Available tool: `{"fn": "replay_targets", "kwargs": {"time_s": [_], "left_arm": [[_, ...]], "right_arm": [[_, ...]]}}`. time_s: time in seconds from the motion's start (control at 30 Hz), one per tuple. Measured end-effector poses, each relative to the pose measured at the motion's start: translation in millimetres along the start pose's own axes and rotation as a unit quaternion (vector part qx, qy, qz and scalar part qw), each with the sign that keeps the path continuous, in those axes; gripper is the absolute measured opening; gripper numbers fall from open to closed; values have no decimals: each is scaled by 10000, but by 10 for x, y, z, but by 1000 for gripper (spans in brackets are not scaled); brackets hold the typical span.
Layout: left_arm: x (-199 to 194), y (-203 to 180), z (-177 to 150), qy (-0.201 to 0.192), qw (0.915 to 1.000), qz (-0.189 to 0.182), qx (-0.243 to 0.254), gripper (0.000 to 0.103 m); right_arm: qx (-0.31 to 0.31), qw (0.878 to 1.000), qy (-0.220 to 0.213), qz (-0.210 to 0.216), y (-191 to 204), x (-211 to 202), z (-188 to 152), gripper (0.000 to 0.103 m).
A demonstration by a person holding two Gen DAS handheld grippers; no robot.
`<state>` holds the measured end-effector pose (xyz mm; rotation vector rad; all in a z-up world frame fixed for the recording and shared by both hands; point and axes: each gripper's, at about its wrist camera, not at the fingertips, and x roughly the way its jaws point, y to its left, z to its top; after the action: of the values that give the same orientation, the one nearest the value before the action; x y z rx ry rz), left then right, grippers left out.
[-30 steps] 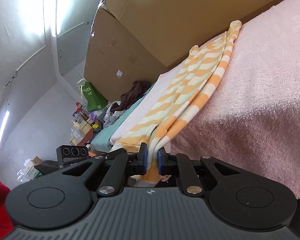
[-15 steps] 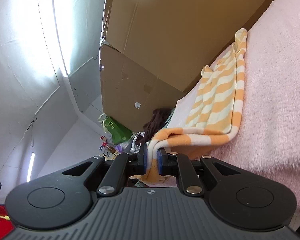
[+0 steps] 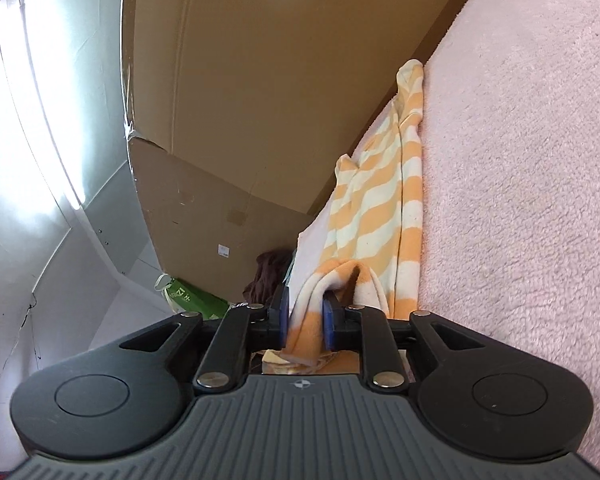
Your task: Fold clothes
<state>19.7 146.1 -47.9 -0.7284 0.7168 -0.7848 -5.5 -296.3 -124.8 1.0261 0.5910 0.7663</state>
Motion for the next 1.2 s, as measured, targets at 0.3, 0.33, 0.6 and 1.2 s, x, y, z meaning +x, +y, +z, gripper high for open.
{"fn": "replay_targets", "kwargs": {"time_s": [0.3, 0.33, 0.6, 1.2], "left_arm": [[121, 68, 337, -181, 9992, 295, 223, 60], [137, 82, 355, -215, 9984, 433, 305, 60], [-116, -56, -67, -204, 9916, 744, 1035, 65], [-8, -158, -295, -724, 9747, 1253, 1704, 12]], "right_arm": [[-156, 9997, -142, -100, 95, 158, 238, 41], [-214, 9993, -173, -257, 95, 185, 257, 41], [-1694, 9747, -503, -1368, 450, 86, -18, 38], [-3023, 9071, -721, -2838, 532, 600, -164, 18]]}}
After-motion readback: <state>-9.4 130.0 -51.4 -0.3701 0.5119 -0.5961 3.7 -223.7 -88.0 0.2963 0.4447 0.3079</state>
